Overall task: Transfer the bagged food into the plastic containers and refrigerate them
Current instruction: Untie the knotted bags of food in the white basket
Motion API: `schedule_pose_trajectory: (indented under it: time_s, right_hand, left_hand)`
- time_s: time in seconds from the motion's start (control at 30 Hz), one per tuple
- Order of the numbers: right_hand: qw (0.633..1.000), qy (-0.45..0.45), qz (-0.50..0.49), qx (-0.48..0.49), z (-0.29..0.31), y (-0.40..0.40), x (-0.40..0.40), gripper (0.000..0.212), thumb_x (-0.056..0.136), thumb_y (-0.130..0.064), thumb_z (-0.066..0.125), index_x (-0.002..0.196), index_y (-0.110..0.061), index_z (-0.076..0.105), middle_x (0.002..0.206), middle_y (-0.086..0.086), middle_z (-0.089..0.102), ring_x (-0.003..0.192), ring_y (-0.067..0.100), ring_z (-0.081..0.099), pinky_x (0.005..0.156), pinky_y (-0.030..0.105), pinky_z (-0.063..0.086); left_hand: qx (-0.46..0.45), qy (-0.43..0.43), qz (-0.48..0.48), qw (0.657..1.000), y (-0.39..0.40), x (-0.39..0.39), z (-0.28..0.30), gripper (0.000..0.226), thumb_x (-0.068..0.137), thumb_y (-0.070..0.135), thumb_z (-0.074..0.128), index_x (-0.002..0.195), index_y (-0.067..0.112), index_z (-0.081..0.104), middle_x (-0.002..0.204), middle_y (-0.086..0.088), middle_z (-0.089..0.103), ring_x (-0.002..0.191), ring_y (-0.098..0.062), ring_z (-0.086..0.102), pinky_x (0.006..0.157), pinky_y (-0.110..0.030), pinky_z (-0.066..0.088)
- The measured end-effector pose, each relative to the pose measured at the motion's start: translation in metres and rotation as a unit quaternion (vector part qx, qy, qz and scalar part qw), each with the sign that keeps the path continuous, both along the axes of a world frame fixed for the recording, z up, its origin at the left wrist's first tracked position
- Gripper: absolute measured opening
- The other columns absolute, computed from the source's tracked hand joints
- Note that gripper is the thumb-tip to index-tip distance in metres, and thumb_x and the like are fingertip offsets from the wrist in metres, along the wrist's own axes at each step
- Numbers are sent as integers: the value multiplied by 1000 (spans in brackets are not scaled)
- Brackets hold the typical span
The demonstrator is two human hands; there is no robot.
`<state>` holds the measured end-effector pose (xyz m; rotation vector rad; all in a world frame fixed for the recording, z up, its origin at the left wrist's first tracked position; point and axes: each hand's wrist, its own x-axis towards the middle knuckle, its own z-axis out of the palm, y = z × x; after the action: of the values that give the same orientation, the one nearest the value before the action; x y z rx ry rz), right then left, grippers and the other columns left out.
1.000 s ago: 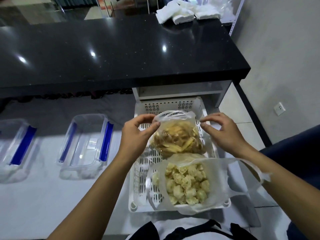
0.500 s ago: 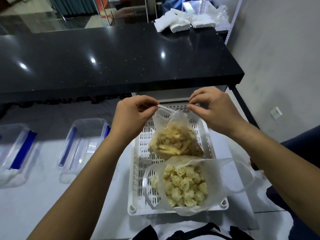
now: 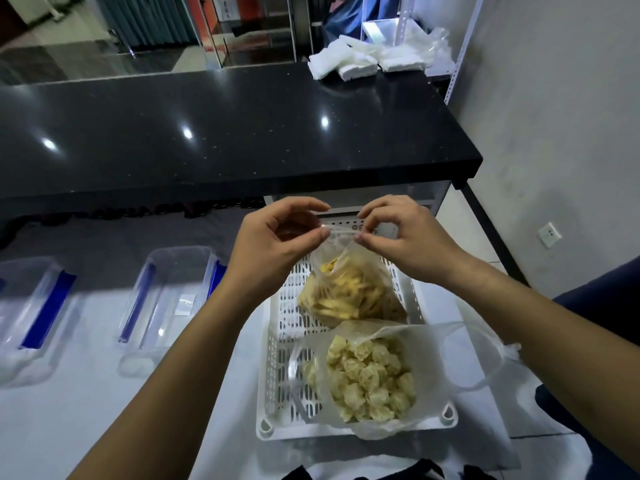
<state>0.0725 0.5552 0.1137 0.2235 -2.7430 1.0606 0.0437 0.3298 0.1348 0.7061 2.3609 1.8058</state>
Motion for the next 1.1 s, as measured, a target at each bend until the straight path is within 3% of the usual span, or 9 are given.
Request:
schedule_pose_trajectory:
  time_s: [0.2,0.37,0.43,0.53,0.63,0.77,0.9,1.0,1.1]
  right_hand:
    - [992,43,-34,-118,9,24,7,8,90,-17,71,92,-12,76,99,0,70,94,11,64,83,29,54]
    - [971,207,-70,101,17,41,7,19,91,-25,68,88,-9,77,95,5,70,97,24,60,82,41,48]
    - [965,227,-93,88,23,45,6,20,92,-26,67,91,-9,78,89,6,70,89,22,60,74,37,48]
    - [979,136,-117,-101,34,41,6,13,91,-22,70,96,-12,78,77,3,69,68,13,61,63,28,50]
    - [941,-16,-80,-327,42,26,11,19,93,-20,65,103,-7,75,68,9,69,58,18,65,55,27,55]
    - [915,-80,-62,-390,45,21,12,25,93,-25,60,108,-8,72,90,12,76,82,23,74,68,26,58]
    - [807,-214,-30,-550,60,27,7,28,99,-10,47,120,-9,65,114,12,73,87,23,74,74,39,62]
    - [738,-249,-2,-627,84,38,1,42,97,-20,38,133,-12,59,125,18,68,100,28,72,80,45,60]
    - [755,-218,34,-618,101,44,-3,50,97,-36,35,136,-14,58,127,18,66,100,28,71,77,42,59]
  left_hand:
    - [50,-67,-7,997,-15,6,-1,34,83,1,73,111,20,70,90,-7,71,88,-19,73,81,-24,58]
    - [52,-76,-12,996,-19,4,7,47,82,3,73,127,16,65,92,-12,71,89,-20,73,82,-24,57]
    - [71,-85,-17,994,-20,4,11,50,80,7,73,129,16,64,94,-17,73,88,-21,74,82,-24,57]
    - [119,-120,-22,985,-19,3,19,53,80,12,70,132,19,61,95,-14,76,88,-22,73,83,-28,58]
    - [167,-168,-40,971,-17,-1,26,56,82,10,66,137,19,58,96,-14,76,92,-26,72,87,-35,58]
    - [208,-224,-57,951,-12,-5,33,52,87,13,62,138,21,56,104,-16,74,91,-27,73,82,-34,60]
    - [218,-295,-93,926,-8,-10,41,53,96,36,53,147,34,44,128,-16,68,105,-33,71,78,-35,60]
    - [225,-300,-100,922,-9,-18,54,53,98,47,42,151,40,37,132,-20,64,112,-38,68,77,-37,60]
    - [254,-277,-98,922,-12,-23,68,54,97,52,35,150,43,36,130,-18,66,114,-37,67,73,-37,60]
